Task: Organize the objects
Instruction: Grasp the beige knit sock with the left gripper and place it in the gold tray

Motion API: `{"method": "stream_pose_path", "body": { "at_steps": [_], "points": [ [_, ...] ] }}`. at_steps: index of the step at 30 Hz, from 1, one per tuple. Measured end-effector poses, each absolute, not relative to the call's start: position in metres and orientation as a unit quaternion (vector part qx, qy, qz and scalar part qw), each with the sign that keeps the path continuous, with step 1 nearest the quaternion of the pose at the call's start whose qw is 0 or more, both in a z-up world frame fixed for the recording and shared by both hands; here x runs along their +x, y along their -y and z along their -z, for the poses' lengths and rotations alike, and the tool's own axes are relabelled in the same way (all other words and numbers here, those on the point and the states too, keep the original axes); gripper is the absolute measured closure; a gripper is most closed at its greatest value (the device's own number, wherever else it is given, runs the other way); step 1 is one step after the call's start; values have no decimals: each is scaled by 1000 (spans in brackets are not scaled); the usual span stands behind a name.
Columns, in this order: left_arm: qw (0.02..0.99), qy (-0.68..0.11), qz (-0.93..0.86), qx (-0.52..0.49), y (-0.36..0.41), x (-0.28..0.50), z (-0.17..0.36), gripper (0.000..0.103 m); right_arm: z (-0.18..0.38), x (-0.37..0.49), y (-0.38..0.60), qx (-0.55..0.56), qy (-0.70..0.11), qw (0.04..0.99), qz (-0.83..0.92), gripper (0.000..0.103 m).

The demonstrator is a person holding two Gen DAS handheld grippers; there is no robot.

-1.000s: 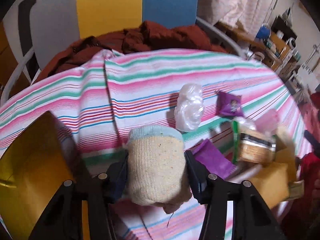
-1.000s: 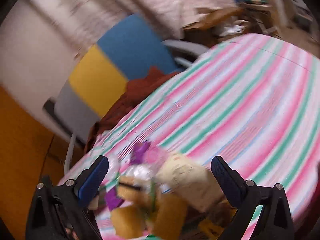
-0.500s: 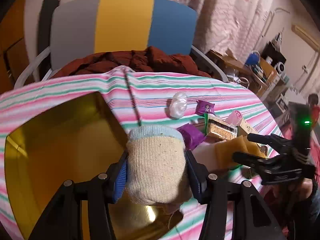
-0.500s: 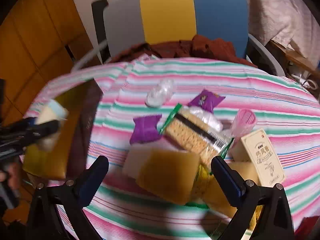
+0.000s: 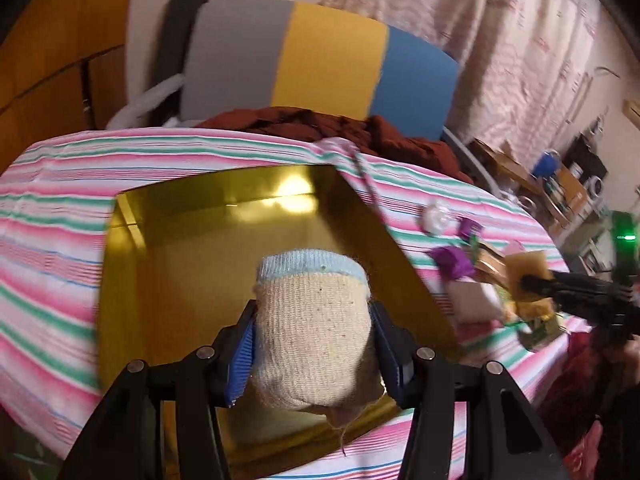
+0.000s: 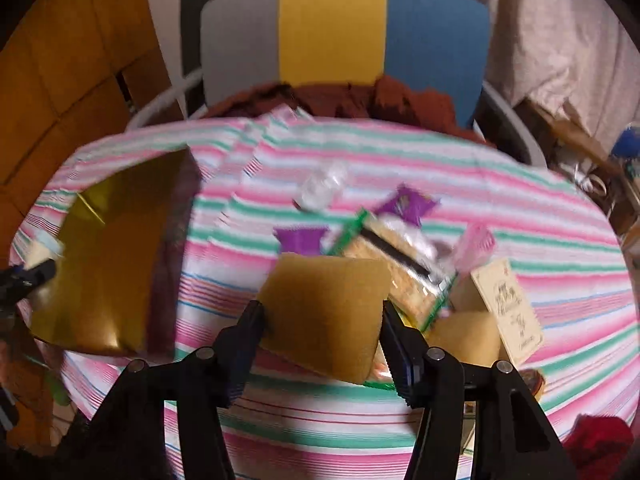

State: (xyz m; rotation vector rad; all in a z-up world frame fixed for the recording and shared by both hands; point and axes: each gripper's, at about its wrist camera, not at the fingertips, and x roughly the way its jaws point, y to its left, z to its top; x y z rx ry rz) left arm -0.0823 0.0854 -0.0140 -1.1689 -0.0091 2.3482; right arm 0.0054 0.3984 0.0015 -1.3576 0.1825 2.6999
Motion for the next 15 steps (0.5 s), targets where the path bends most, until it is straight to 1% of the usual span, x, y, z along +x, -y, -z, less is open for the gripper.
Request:
{"method": "stream_pose_path", "body": {
  "at_steps": [6,7,8,10,11,12,14,15],
  "points": [
    [198,6,-885,-421,-47,-108,16,48,-13,-35,-318,-444,-54,-40,-894,45],
    [191,7,-889,-417,-44,-111,14,44,-13,-46,-298,-445,-49,-57,-893,45],
    [184,8,-892,-413,-39,-114,13,35,-12,-53,-284,-444,-48,-70,-892,42],
    [170,11,-896,-411,-30,-118,9,27,-11,-66,-254,-440,-58,-108,-890,34],
    [164,16,-899,-406,-25,-116,6,25,-10,-70,-242,-439,-62,-118,-889,18],
    [161,20,-902,-400,-19,-114,3,24,-9,-71,-234,-436,-61,-123,-889,8],
    [152,24,-907,-393,-10,-109,-1,23,-6,-72,-219,-437,-56,-137,-887,7],
    [147,25,-909,-389,-5,-105,-2,23,-5,-70,-212,-439,-52,-141,-886,4]
  ]
}}
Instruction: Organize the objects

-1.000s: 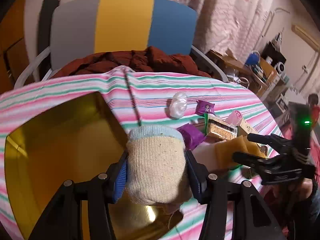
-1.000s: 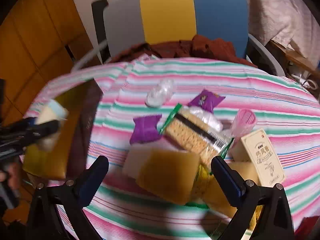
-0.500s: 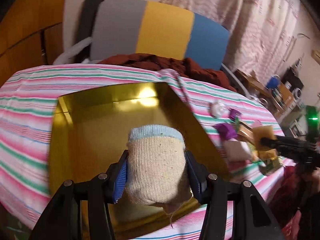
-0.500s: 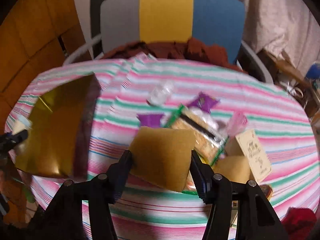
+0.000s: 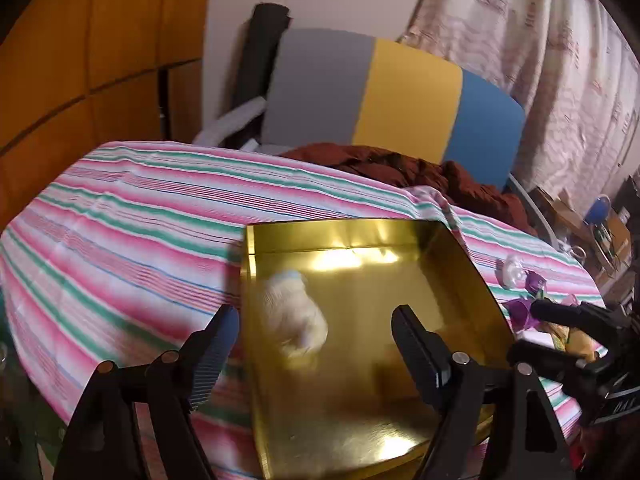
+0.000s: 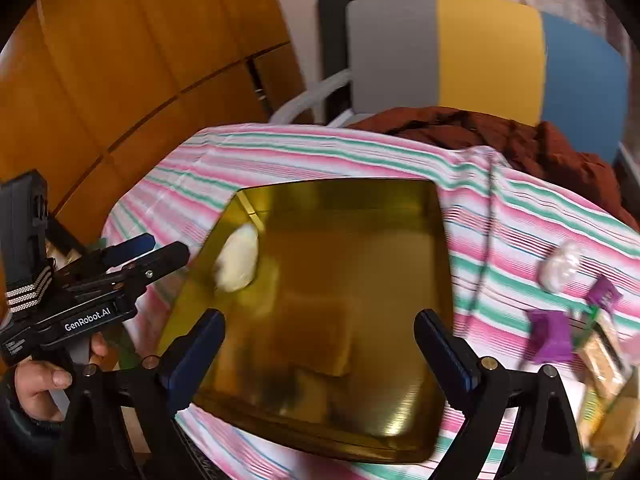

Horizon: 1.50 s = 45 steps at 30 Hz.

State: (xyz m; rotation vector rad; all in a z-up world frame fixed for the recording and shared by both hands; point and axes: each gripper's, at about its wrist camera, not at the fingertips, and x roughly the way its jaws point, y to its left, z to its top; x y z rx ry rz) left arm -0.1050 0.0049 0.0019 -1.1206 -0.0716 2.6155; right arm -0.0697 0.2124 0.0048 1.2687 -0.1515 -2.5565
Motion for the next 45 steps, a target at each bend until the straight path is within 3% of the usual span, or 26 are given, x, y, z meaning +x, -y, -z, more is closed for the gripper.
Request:
{"method": "stream_pose_path", "body": {
  "at_steps": [2,12,37,45],
  "points": [
    [135,23,-913,-385,2,-99,-2,22,-1,-63,-201,440,32,142,886,0],
    [118,31,-915,-385,3,-72,4,22,-4,-25,-188,394,-48,91,913,0],
    [184,-41,-902,-388,-51,-27,17,21,14,13,-271,398,33,-22,917,0],
    [225,-44,-887,-400,-73,-27,16,21,9,38,-339,390,74,-93,913,0]
  ]
}}
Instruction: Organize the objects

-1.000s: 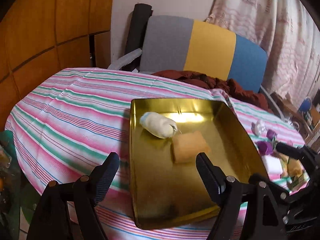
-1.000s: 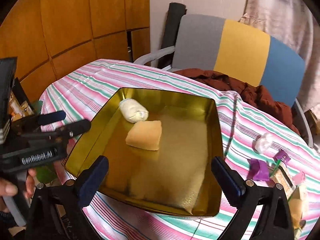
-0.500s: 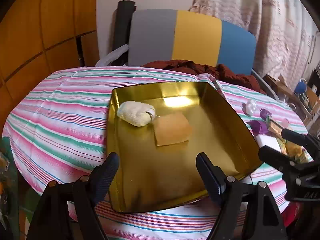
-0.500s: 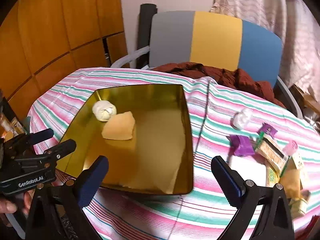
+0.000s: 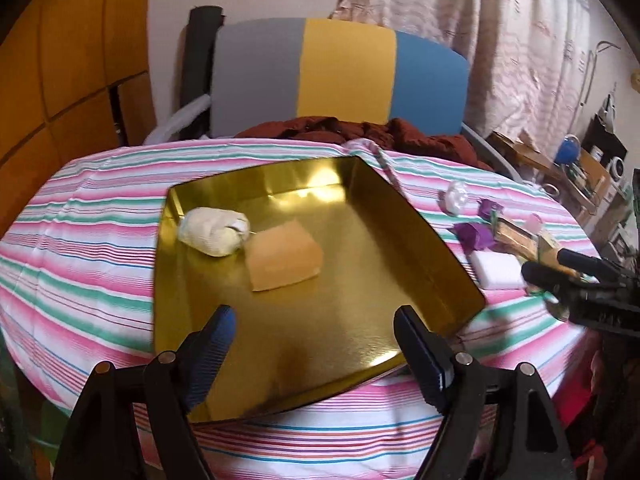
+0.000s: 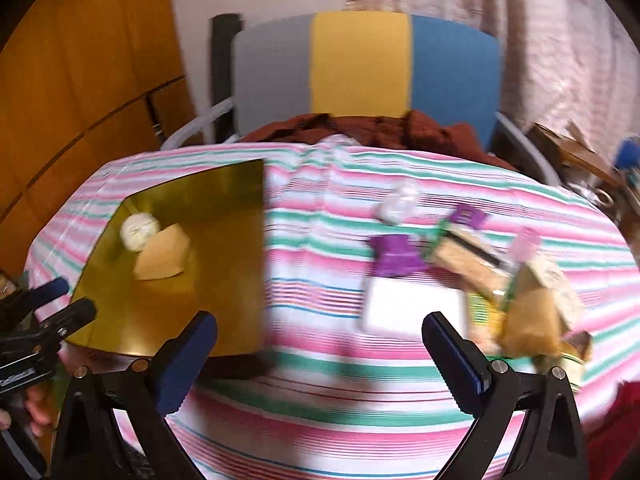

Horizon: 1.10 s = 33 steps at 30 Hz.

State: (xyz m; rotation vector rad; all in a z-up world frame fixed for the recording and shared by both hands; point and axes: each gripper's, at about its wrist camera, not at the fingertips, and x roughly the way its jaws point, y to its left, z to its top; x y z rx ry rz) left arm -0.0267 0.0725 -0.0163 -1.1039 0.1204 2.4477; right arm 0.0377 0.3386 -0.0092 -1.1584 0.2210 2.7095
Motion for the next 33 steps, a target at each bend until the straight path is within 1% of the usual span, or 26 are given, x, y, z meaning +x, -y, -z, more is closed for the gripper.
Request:
{"method": "stream_pose_path", "body": {
  "at_steps": [3,7,11,15,17,20,25,33],
  "points": [
    [258,-44,-874,-408,-86,-24,14,21,2,51,-375,-382,-97,129,-910,0],
    [321,-58,-861,-391,-112,-12,5,21,-9,74,-428,-366,-130,188,-902,0],
    [394,-91,-833,-378,-150,3,-1,21,-15,99,-483,-358,-167,257,-882,0],
    [452,-127,-803,-368,-193,21,1,21,-15,121,-521,-355,-202,302,-862,0],
    [476,-138,-789,-364,-211,27,3,21,-12,132,-538,-350,-233,312,-852,0],
    [496,-162,-777,-354,-241,36,9,23,-9,143,-550,-344,-252,321,-845,0],
    [535,-178,-742,-362,-285,49,20,24,-5,153,-559,-345,-254,324,-843,0],
    [561,-179,-699,-405,-355,60,44,24,-1,165,-572,-345,-263,312,-845,0]
  ]
}}
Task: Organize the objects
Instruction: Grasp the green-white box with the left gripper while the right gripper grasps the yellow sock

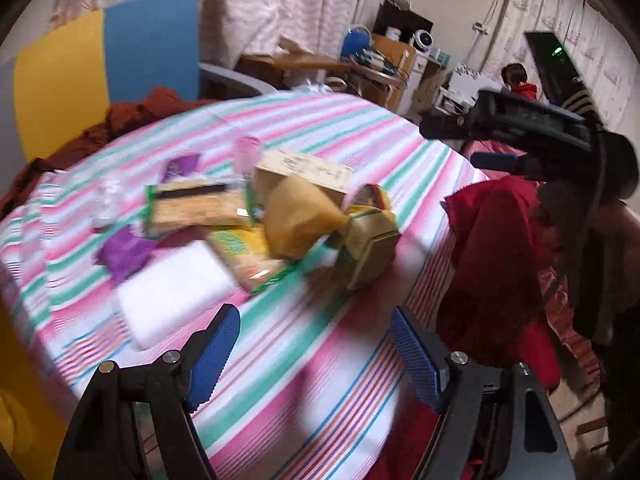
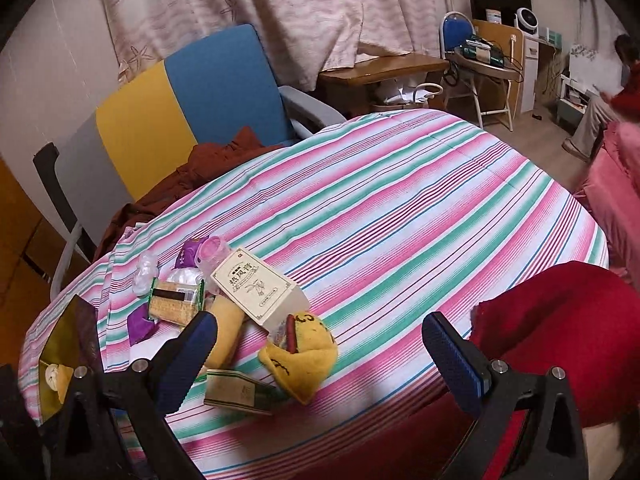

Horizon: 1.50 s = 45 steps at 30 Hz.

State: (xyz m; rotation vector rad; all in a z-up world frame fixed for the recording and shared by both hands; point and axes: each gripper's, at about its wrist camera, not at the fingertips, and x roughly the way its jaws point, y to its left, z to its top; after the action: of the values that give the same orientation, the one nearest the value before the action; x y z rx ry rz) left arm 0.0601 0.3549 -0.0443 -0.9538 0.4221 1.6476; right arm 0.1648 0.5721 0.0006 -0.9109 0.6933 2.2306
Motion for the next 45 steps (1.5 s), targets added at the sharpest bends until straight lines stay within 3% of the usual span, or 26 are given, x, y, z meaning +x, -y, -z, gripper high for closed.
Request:
{"method": "stream_pose_path", "body": {
  "at_steps": [12,13,14,17,19,25,31,32,35,36,41,45],
  "points": [
    [573,-175,-680,-423,-426,75,71,24,17,175,-599,-367,-281,316,-828,0],
    [568,-176,-684,-423,-430,74,73,27,18,174,-600,-369,-283,312,-828,0],
    [562,-179,-688,-423,-433,72,75,37,18,173,-602,-371,-288,304,-829,0],
    [562,-176,-685,-428,-436,66,82,56,20,163,-602,-390,-287,274,-831,0],
    [567,-177,-685,-423,-431,65,85,65,23,152,-598,-414,-275,245,-832,0],
    [567,-167,-685,-426,-400,60,84,73,45,103,-577,-527,-195,186,-806,0],
    [564,-155,-688,-430,-371,56,82,73,68,69,-573,-599,-152,158,-770,6],
    [562,-156,-689,-430,-367,55,82,73,75,65,-573,-615,-147,156,-759,12],
    [557,-154,-692,-433,-358,54,84,74,87,60,-568,-646,-122,153,-738,45],
    [556,-152,-692,-434,-356,53,84,74,88,61,-567,-648,-115,158,-737,49],
    [558,-148,-694,-430,-345,55,80,74,83,70,-564,-638,-105,173,-743,57],
    [560,-144,-695,-427,-335,53,77,74,72,86,-559,-626,-99,196,-748,58]
  ]
}}
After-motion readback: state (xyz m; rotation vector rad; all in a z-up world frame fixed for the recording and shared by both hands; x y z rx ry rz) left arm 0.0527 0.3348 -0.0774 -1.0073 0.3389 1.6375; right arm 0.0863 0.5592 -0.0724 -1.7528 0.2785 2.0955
